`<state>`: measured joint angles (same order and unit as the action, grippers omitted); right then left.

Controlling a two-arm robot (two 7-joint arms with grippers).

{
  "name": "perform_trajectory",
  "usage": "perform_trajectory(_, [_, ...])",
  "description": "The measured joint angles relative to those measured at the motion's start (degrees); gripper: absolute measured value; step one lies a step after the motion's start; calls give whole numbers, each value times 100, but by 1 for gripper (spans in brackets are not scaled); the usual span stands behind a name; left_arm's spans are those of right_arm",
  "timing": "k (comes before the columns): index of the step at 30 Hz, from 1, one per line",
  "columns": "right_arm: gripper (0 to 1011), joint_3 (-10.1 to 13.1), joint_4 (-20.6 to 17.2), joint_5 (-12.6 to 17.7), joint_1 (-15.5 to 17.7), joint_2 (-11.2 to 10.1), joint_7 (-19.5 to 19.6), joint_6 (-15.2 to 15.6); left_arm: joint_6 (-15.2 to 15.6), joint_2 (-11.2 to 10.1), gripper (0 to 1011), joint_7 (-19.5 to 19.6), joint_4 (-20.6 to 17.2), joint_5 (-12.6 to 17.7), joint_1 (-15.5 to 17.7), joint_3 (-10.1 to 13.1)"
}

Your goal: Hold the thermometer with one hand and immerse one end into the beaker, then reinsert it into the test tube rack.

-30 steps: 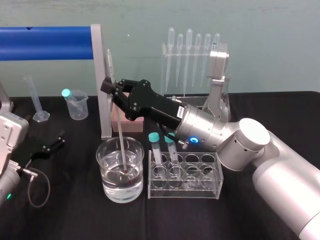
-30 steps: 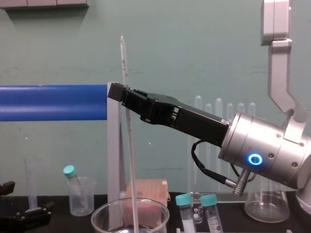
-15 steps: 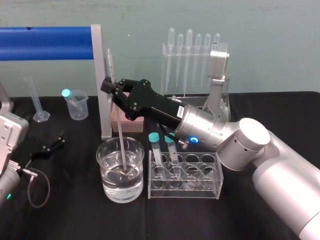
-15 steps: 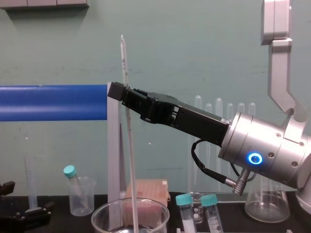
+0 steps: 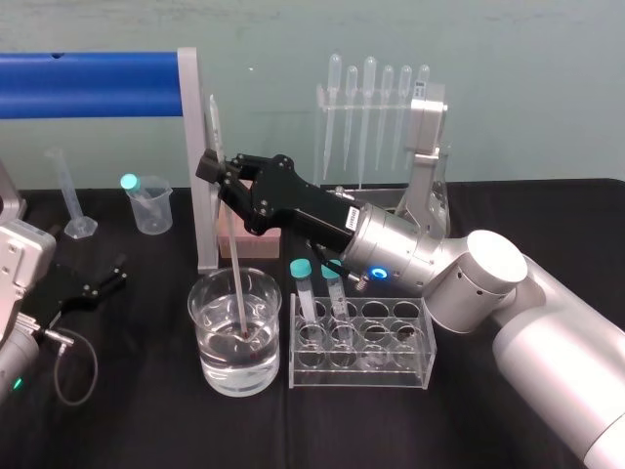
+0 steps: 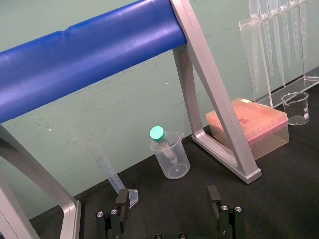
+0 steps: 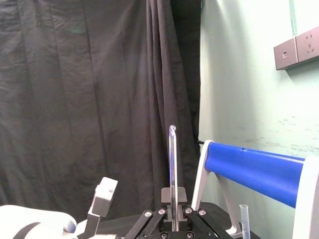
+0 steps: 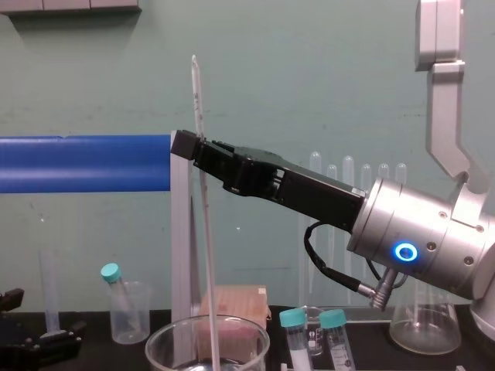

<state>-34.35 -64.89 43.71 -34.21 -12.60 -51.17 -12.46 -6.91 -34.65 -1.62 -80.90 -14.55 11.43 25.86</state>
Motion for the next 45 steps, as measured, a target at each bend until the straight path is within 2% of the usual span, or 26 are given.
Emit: perform_trajectory(45, [56, 0, 0, 4, 0, 0, -2, 7, 0, 0, 1008, 0, 0, 0, 0, 0])
